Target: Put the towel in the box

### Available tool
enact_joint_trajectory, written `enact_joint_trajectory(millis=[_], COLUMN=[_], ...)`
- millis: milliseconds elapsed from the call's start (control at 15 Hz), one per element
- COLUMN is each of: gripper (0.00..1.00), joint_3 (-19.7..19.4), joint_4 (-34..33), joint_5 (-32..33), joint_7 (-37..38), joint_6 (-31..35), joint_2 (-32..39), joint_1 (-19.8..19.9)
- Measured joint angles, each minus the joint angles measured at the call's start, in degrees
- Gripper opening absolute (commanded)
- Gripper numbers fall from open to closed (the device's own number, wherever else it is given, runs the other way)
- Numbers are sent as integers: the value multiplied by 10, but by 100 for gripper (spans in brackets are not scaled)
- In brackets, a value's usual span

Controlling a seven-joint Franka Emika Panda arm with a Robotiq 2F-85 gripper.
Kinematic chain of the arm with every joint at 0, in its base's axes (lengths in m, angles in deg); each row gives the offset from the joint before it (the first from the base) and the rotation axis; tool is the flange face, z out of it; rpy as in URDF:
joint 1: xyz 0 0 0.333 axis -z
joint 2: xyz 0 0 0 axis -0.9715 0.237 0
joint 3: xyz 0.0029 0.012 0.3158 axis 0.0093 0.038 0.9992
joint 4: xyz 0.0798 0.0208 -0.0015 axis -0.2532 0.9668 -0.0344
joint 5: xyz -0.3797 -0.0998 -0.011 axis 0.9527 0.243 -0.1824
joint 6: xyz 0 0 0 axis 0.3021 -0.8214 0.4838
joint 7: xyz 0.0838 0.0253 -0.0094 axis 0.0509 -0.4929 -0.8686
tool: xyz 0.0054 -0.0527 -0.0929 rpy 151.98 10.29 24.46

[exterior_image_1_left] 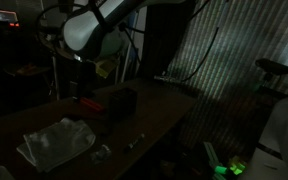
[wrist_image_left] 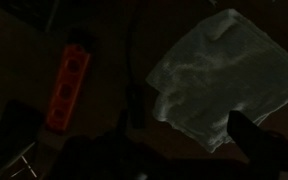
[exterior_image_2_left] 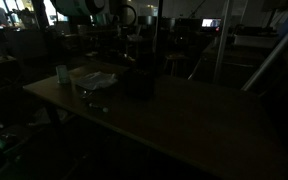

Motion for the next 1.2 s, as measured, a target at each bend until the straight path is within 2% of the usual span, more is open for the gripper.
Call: enact_joint_trajectory(millis=[400,933,1000,1067,1200], gripper=[100,100,94,74,59], joint_3=[40,61,61,62,63], joint_4=[-60,-130,-136,-141,-148], joint_5=[-26,-21,-19,-18,-17], joint_7=[-28,-37,-37,-37,-37], joint_6=[17,19,19,18,18], joint_2=[119,248,259,267,278], joint_1=[0,-12,-16,-19,-23])
